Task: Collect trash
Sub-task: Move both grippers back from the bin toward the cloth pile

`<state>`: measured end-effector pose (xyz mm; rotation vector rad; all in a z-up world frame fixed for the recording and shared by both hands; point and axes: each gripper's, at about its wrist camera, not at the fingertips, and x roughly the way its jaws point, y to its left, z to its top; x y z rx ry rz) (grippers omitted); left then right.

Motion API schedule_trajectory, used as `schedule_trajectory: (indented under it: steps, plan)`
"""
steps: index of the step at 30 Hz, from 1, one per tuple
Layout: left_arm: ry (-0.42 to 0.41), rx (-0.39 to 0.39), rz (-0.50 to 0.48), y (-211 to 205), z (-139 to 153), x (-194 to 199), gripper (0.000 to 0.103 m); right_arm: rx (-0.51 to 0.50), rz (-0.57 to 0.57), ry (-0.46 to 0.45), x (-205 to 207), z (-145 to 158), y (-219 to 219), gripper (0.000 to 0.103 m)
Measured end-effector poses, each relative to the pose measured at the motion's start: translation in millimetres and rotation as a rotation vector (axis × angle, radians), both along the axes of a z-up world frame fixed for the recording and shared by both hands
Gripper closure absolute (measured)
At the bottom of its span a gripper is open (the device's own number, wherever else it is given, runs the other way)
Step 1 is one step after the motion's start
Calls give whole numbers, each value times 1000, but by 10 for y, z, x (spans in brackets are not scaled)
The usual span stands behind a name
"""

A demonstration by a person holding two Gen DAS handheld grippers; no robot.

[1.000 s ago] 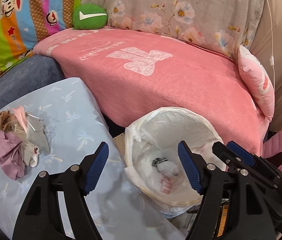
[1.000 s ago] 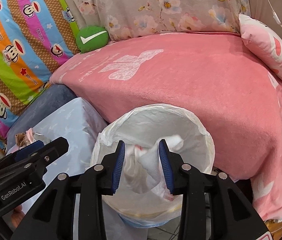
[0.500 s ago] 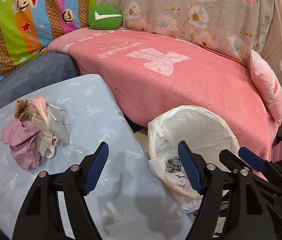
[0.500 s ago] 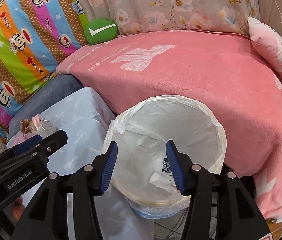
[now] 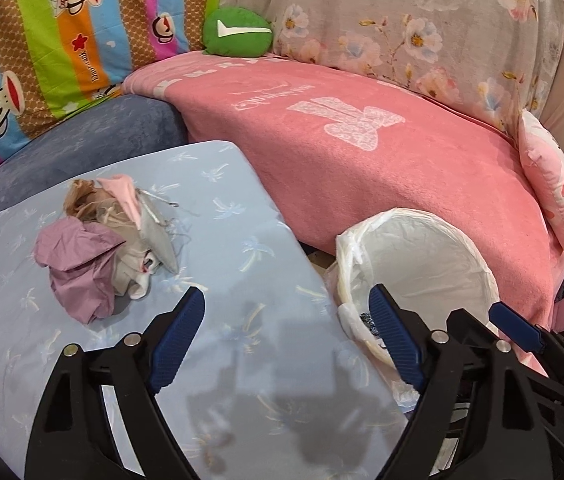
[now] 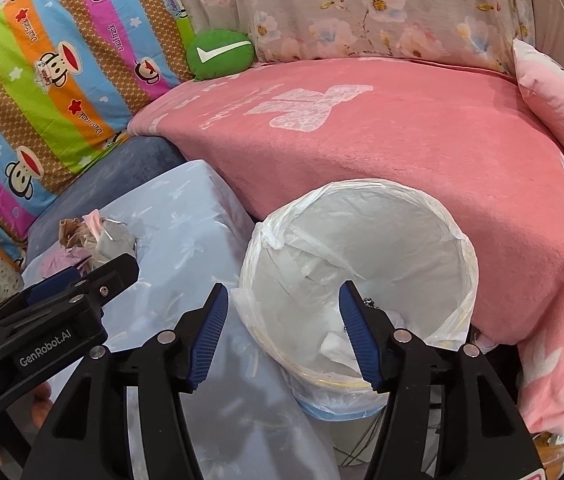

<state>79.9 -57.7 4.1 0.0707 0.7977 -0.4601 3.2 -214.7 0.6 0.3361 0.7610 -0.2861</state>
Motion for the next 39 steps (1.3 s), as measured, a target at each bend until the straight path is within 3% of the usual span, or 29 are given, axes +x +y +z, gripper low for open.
schedule_trajectory:
  steps: [12,20,30,39]
  plan:
    - [11,4,75,408,-50,87,21,-18,49,8,116,36,260,44]
    - [12,13,146,726,-115,188,14,-25,86,26,221,-12,472,43]
    - [46,28,266,1229,-267,446,11,-33,139,45,428,-77,761,43]
    - [85,4,316,1547,-382,713,11,-40,193,62,706,-175,1051,43]
